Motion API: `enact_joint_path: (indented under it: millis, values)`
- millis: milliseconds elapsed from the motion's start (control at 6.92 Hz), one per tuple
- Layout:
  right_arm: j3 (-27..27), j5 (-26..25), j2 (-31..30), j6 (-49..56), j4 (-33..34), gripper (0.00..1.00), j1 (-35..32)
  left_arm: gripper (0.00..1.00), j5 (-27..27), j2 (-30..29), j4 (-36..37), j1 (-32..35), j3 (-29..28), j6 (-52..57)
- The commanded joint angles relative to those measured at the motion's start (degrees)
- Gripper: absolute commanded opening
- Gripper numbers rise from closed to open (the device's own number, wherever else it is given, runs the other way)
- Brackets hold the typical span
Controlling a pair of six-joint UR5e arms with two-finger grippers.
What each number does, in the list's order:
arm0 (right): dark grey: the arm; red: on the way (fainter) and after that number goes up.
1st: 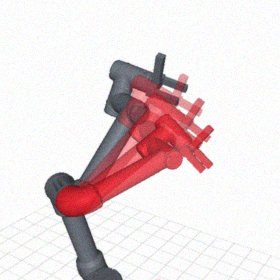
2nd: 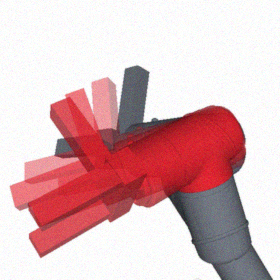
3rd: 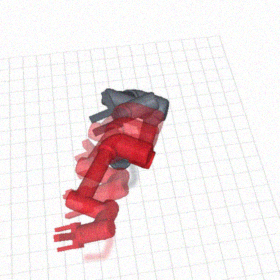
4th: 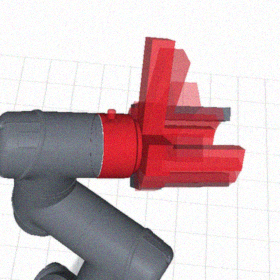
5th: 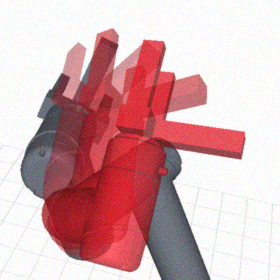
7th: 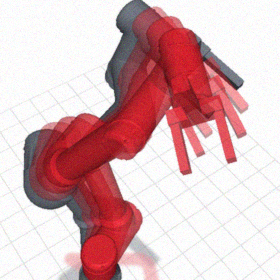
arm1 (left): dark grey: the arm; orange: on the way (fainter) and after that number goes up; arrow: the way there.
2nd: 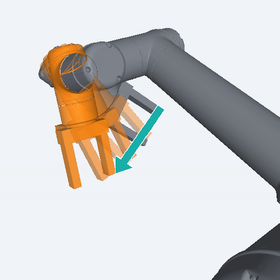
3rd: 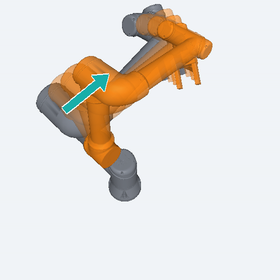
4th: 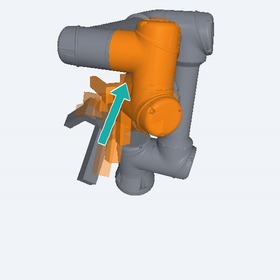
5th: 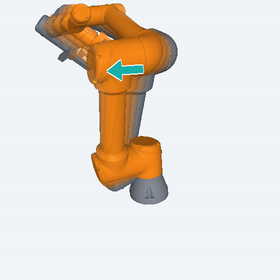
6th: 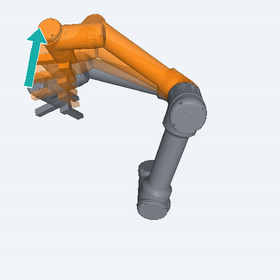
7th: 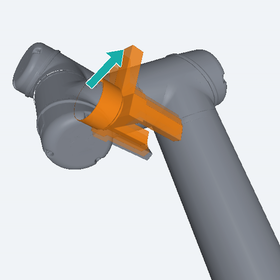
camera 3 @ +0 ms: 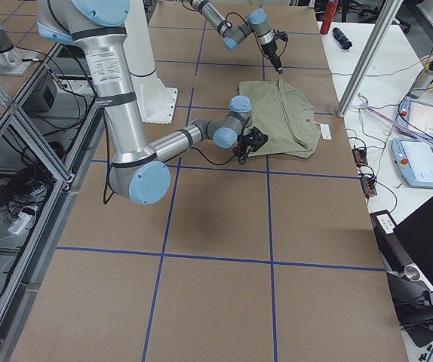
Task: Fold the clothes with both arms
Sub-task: 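Withdraw the right gripper beside the folded shirt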
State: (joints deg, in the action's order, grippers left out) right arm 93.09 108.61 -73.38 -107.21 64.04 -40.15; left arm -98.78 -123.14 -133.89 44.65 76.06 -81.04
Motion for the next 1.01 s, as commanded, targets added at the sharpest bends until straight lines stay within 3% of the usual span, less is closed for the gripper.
enact_joint_path:
  millis: [0,289,866]
  values:
    - [0.16,-0.06,-0.18,-0.55,-0.23,0.0,0.08,0.58,0.0,0.01,-0.06,0.0,0.05,0.0]
    - [1.74,0.11,-0.88,-0.55,-0.32,0.0,-0.19,0.58,-0.7,0.01,-0.06,0.0,0.14,0.09]
    - [20.35,0.73,-15.02,-7.03,0.99,0.0,1.82,0.58,-3.6,0.1,-0.32,0.0,1.63,0.44]
